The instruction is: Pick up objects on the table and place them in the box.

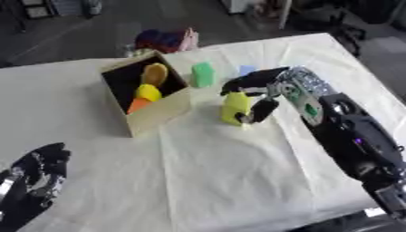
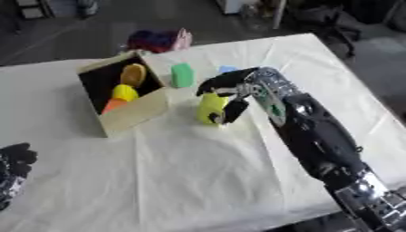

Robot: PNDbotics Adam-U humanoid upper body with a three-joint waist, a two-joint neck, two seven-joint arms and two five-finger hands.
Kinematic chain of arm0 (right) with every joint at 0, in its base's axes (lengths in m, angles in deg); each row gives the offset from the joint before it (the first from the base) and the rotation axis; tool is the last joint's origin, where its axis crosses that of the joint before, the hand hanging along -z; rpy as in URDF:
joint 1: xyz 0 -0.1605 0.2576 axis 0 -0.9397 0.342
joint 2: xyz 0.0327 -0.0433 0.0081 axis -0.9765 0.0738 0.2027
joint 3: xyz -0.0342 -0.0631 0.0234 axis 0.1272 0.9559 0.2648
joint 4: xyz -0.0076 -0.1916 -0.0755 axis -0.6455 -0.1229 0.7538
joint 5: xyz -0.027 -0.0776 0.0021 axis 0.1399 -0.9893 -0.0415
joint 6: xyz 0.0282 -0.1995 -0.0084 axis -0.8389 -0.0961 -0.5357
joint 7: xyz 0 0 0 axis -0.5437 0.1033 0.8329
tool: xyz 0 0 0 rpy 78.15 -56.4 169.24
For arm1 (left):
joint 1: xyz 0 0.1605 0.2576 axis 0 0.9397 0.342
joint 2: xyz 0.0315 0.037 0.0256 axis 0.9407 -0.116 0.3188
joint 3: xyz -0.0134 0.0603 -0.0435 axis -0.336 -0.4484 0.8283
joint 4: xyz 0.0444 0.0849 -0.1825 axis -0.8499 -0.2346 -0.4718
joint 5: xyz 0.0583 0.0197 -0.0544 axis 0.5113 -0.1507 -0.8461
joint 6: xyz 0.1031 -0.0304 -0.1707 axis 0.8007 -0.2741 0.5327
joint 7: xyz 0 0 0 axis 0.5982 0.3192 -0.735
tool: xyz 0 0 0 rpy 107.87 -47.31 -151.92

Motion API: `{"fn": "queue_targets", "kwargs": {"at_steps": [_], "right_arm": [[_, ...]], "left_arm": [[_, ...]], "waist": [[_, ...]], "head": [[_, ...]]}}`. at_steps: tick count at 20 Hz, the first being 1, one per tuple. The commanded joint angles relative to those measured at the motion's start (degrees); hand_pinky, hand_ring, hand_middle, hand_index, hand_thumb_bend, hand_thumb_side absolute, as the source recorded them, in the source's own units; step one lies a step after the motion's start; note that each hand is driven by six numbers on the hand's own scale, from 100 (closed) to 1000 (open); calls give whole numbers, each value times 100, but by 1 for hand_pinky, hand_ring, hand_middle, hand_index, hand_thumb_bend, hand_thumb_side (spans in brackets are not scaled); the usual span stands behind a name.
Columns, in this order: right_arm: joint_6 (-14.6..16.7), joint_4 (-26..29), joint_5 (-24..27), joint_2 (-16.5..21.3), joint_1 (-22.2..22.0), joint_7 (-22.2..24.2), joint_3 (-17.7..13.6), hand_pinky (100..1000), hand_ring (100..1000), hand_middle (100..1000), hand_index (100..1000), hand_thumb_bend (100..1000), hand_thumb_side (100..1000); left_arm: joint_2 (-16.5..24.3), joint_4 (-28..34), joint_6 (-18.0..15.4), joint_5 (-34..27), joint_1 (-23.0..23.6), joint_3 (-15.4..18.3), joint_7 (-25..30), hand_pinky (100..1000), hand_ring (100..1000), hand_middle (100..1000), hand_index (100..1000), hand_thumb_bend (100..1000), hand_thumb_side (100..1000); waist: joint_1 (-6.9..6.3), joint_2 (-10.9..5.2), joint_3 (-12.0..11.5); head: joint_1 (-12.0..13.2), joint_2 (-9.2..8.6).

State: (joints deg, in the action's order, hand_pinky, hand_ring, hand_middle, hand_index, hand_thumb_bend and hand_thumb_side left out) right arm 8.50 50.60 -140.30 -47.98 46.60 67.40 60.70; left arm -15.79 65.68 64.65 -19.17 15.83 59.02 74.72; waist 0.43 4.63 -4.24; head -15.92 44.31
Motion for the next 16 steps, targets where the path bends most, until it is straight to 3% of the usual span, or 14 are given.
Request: {"fn": "queue_targets", "kwargs": {"at_steps": [1, 4, 6, 8, 10, 12, 16], "right_arm": [[-64, -136, -210, 23, 146, -116, -134, 986, 1000, 1000, 1000, 172, 447], [-95, -289, -363, -15, 164, -224, -170, 977, 1000, 1000, 1000, 156, 433], [-115, -337, -434, -26, 160, -341, -189, 948, 986, 1000, 1000, 144, 354], [-179, -338, -518, -24, 153, -548, -214, 893, 906, 999, 1000, 128, 239], [-294, -309, -591, -20, 152, -829, -247, 816, 778, 938, 969, 111, 106], [-416, -258, -654, -17, 164, -1176, -256, 754, 648, 885, 937, 100, 100], [-508, -93, -521, -29, 227, -1656, -297, 719, 575, 838, 907, 100, 100]], "left_arm": [[84, 77, -5, 16, -47, 27, 4, 836, 812, 733, 874, 100, 468], [86, 81, -3, 14, -52, 31, -3, 836, 812, 733, 874, 100, 469], [87, 78, 0, 12, -46, 29, -1, 836, 812, 733, 873, 100, 470], [88, 80, -1, 10, -47, 29, 1, 836, 812, 733, 874, 100, 470], [89, 80, 0, 9, -45, 30, -1, 836, 812, 733, 873, 100, 469], [89, 80, 2, 8, -42, 31, -3, 836, 812, 733, 873, 100, 469], [81, 82, 2, 10, -42, 32, -5, 836, 812, 733, 873, 100, 468]], "waist": [[68, -45, -3], [69, -38, -6], [71, -36, -2], [72, -34, 3], [72, -36, 4], [70, -38, 4], [69, -48, 9]], "head": [[-32, -19], [-33, -19], [-38, -19], [-38, -19], [-42, -19], [-44, -19], [-53, -19]]}}
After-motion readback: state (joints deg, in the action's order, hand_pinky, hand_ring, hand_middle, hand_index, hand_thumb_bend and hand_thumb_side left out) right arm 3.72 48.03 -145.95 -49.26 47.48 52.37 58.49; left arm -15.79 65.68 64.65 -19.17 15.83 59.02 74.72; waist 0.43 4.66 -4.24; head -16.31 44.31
